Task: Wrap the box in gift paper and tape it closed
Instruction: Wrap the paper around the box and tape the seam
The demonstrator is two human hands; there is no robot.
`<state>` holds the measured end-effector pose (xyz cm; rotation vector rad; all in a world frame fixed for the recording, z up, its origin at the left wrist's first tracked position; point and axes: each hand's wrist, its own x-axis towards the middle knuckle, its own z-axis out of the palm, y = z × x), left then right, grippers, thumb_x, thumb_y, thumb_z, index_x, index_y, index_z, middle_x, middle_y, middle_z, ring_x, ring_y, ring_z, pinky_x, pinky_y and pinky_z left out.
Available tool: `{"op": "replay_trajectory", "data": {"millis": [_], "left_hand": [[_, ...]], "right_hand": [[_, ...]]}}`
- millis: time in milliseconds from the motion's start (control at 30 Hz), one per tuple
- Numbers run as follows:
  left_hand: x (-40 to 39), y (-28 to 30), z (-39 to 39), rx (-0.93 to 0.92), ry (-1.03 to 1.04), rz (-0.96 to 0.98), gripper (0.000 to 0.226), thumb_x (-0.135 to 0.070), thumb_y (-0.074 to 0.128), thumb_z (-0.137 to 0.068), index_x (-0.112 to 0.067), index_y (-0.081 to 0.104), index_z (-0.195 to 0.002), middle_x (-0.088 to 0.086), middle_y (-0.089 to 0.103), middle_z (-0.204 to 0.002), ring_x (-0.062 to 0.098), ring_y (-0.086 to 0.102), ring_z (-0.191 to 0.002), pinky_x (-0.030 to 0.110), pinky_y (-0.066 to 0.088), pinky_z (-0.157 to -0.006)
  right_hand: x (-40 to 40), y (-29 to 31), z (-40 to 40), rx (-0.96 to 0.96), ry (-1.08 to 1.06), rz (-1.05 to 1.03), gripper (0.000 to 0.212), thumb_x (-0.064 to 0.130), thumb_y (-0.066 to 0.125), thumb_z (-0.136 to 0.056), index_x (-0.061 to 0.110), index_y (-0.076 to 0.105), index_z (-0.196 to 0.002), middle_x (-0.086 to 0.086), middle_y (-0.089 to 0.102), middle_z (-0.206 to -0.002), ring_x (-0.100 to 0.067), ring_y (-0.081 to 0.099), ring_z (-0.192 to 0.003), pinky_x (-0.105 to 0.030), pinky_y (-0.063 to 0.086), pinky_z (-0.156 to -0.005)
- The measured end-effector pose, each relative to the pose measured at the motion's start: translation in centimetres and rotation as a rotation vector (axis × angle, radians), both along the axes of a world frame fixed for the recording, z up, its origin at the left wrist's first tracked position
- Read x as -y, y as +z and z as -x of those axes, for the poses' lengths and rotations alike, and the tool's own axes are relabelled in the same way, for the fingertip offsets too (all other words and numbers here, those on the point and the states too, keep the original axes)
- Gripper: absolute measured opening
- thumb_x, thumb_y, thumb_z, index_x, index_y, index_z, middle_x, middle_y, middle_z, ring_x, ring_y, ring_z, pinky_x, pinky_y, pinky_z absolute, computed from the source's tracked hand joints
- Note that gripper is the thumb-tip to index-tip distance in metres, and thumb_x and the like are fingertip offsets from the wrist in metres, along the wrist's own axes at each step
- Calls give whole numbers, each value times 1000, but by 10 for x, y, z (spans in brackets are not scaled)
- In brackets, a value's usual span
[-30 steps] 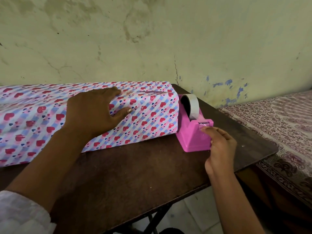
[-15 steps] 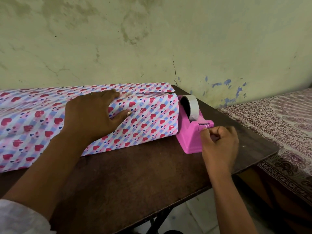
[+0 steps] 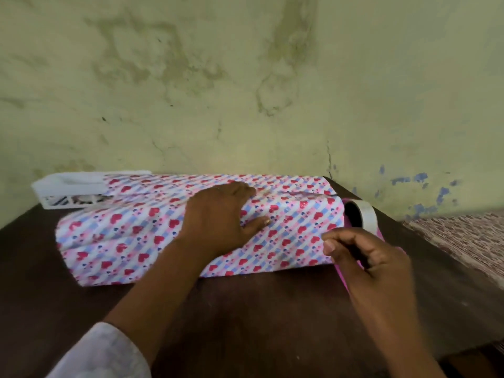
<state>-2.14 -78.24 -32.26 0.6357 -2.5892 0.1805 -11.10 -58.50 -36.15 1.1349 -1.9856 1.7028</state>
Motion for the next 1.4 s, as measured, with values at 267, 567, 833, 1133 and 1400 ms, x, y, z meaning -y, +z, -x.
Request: {"op": "replay_trajectory", "data": {"millis": [267, 567, 833, 1133, 1400], "left_hand": [[5, 23, -13, 178, 40, -73, 82, -73, 38, -82, -30, 15, -148, -6, 21, -155, 17, 26, -140, 38, 27, -111], [64, 13, -82, 45, 83, -65, 103, -91, 0, -56, -40, 44, -135, -21, 39, -144, 4, 29, -137, 35, 9, -117], [71, -1, -90, -98, -33, -9, 82, -83, 16, -75, -33, 58, -125, -14, 53, -134, 10, 40, -133, 40, 9, -115], [75, -3, -97, -158, -10, -108, 82, -81, 26, -71, -40, 21, -142, -22, 46, -138, 6, 37, -134, 28, -9, -114], [72, -6, -96, -229, -16, -234, 87, -73, 39, -71, -36, 8, -143, -20, 47, -138, 8, 36, -135, 30, -5, -117]], "right_hand": [[46, 45, 6, 21, 259, -61, 26, 9, 71, -80, 34, 69, -89, 20, 71, -81, 1, 67, -78, -14, 52, -77], [80, 74, 26, 126, 419, -151, 16, 5, 67, -83, 20, 72, -82, 2, 71, -66, -3, 63, -60, -14, 48, -58], [146, 94, 6, 202, 663, -325, 16, 1, 59, -89, 7, 60, -104, -4, 60, -59, -14, 52, -55, -23, 44, -55], [207, 104, -16, 210, 646, -686, 15, 5, 55, -92, 14, 55, -104, -2, 57, -62, -7, 42, -45, -16, 34, -42], [222, 100, -26, 177, 513, -768, 29, -4, 57, -81, 17, 61, -99, -7, 61, -85, -11, 50, -59, -18, 40, -50]]}}
